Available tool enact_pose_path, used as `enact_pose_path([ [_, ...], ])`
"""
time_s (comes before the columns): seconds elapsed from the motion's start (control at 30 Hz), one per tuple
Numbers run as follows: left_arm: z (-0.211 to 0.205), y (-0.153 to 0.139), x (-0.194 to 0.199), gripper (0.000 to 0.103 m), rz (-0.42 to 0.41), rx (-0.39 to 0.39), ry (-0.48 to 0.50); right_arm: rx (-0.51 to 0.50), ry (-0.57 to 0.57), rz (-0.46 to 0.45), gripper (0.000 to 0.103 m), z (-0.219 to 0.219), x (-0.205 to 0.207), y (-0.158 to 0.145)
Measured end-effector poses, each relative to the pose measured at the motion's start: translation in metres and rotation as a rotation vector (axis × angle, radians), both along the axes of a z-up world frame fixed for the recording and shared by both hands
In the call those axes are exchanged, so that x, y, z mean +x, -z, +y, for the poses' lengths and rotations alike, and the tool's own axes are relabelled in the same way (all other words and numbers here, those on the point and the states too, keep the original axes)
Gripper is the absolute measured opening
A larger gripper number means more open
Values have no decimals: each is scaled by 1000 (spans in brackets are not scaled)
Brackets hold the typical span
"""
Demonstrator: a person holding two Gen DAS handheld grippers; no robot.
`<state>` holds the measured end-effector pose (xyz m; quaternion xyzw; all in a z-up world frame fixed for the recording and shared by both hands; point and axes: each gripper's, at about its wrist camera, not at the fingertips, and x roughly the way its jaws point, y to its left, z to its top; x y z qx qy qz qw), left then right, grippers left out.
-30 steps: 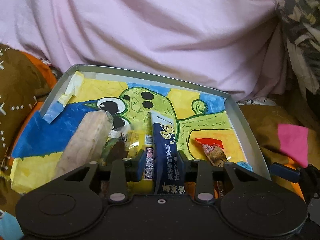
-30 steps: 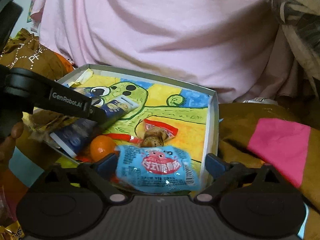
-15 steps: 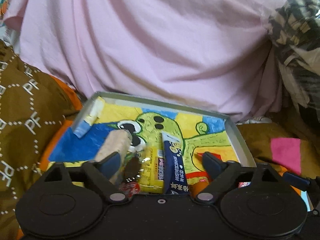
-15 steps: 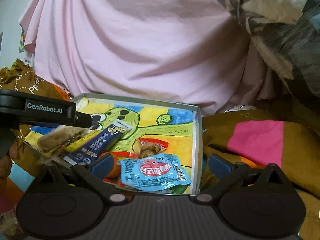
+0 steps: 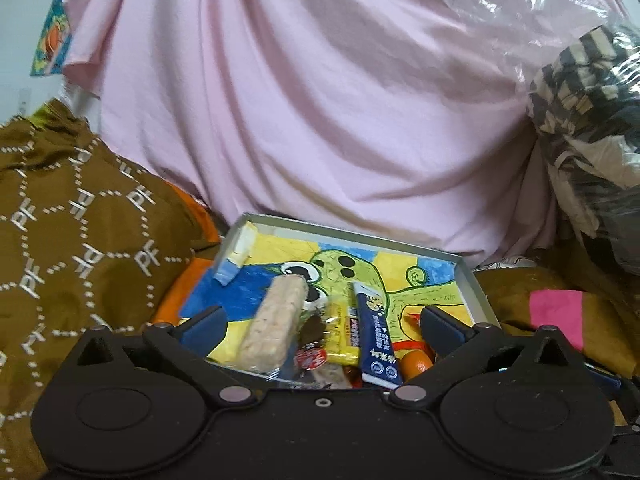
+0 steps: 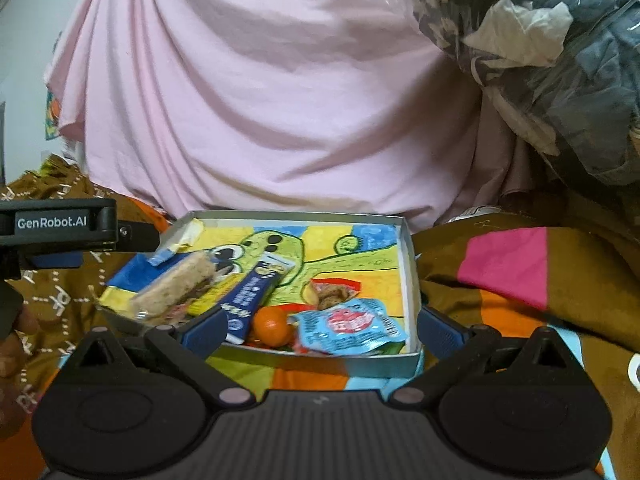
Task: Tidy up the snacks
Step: 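Withdraw both grippers from the tray back over the remaining snacks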
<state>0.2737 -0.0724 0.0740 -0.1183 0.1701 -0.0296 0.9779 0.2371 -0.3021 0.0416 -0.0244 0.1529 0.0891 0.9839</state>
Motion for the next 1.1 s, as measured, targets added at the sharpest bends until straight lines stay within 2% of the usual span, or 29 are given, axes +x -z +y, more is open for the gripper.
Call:
enact_pose_path([
  [0.13,5,-4,-27,102,-14,23,-9,-2,-23,-11,103,7,-23,-4],
  [0.3,11,-3,-56,102,-7,3,-28,-14,-46,-25,103,15,-49,-12],
  [0.47,16,-1,-83,102,-7,30,-49,-19,-62,-31,103,20,-76,-16],
  [1.1,34,19,-153,102,68,130,-40,-22,-102,23,103,26,-141,-3],
])
